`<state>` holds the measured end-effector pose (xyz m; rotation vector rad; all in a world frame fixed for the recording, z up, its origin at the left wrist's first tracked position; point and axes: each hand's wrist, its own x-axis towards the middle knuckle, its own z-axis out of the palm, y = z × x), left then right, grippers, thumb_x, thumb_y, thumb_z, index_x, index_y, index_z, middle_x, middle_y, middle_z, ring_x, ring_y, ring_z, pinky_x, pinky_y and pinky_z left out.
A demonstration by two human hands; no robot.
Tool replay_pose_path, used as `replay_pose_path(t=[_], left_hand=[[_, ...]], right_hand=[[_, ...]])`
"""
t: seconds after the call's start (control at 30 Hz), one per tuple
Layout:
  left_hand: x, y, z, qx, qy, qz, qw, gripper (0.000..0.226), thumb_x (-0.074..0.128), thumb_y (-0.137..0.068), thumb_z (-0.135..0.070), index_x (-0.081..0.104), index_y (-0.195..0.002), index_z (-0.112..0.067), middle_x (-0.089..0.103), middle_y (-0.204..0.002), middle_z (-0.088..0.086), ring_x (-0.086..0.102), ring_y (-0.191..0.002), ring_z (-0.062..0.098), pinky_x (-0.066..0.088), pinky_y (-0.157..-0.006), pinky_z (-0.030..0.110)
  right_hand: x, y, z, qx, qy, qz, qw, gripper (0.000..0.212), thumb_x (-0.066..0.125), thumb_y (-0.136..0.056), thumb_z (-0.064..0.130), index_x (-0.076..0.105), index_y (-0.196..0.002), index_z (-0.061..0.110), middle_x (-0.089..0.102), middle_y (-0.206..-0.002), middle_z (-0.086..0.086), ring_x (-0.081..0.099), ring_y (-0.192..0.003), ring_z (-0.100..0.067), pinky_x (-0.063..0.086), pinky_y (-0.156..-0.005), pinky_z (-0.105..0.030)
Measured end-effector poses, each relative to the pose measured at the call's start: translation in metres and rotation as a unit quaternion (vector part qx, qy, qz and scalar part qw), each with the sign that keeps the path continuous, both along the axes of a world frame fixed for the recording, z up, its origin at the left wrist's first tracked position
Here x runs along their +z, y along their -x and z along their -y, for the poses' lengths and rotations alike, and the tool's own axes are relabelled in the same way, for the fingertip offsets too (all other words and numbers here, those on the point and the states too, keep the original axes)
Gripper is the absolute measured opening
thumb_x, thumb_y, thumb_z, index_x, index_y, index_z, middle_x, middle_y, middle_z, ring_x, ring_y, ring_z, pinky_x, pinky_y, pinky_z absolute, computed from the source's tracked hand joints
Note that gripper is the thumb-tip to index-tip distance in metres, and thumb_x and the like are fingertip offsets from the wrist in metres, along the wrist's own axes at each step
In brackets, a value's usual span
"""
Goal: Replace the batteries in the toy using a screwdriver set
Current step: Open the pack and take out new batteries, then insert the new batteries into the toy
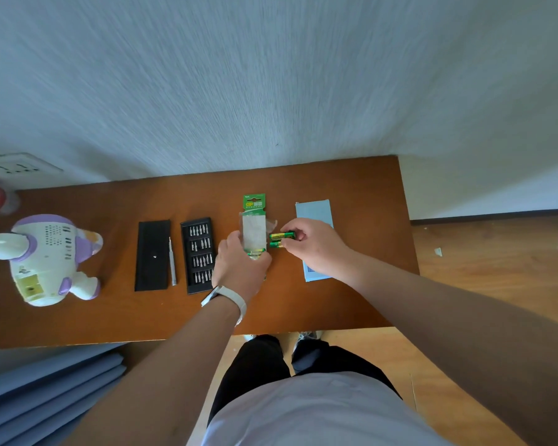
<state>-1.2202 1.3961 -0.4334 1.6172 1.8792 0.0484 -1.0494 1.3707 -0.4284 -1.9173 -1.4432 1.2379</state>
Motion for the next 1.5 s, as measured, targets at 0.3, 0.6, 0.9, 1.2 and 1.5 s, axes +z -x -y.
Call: replay_pose_path(t=[0.3,0.6,0.9,1.2,1.5], left_hand=[[0.014,-0.002,0.005,-0.011,0.0,-0.032,0.999,0.087,0.071,-0.082,-0.059,0.034,-0.149,-0.018,0.043,-0.146,0.008,0.047,-0.132,0.028,0.051,-0.102,0.047],[0.073,0.02,0.03,0.033,-0.001,0.273,0.961,0.027,0.063,-0.098,-0.031,0.059,-0.125,-0.031,0.068,-0.094,-0.01,0.064,-0.085,0.003,0.052,-0.061,0.01],[0.11,0.055,0.026,0.129,0.007,0.401,0.907,0.015,0.057,-0.102,-0.03,0.07,-0.109,-0.027,0.074,-0.08,-0.011,0.068,-0.071,0.0,0.052,-0.062,0.012],[0.116,0.133,0.007,0.137,-0.01,0.414,0.9,0.012,0.061,-0.1,-0.026,0.073,-0.103,-0.027,0.075,-0.079,-0.007,0.067,-0.069,0.004,0.052,-0.062,0.016],[0.12,0.236,-0.022,0.181,-0.033,0.45,0.874,0.011,0.068,-0.096,-0.023,0.07,-0.107,-0.023,0.075,-0.081,-0.006,0.068,-0.068,0.005,0.051,-0.058,0.014]], right_hand=[[0.03,-0.006,0.024,-0.068,-0.007,-0.083,0.994,0.009,0.061,-0.095,0.026,0.061,-0.103,0.03,0.062,-0.083,0.012,0.06,-0.072,-0.008,0.042,-0.052,-0.009],[0.069,0.026,0.026,-0.087,-0.055,-0.144,0.984,0.016,0.065,-0.094,0.029,0.066,-0.109,0.024,0.067,-0.089,0.012,0.066,-0.081,-0.008,0.051,-0.065,-0.014],[0.096,0.074,0.013,-0.03,-0.1,-0.113,0.988,0.009,0.064,-0.094,0.035,0.063,-0.102,0.033,0.067,-0.088,0.015,0.065,-0.082,-0.004,0.051,-0.068,-0.015],[0.116,0.151,-0.007,0.006,-0.082,-0.093,0.992,0.008,0.059,-0.098,0.033,0.061,-0.105,0.031,0.066,-0.089,0.011,0.066,-0.083,-0.008,0.056,-0.068,-0.021],[0.12,0.263,-0.032,-0.028,-0.066,-0.073,0.995,0.006,0.065,-0.091,0.039,0.06,-0.093,0.037,0.07,-0.084,0.014,0.066,-0.077,-0.003,0.057,-0.068,-0.021]])
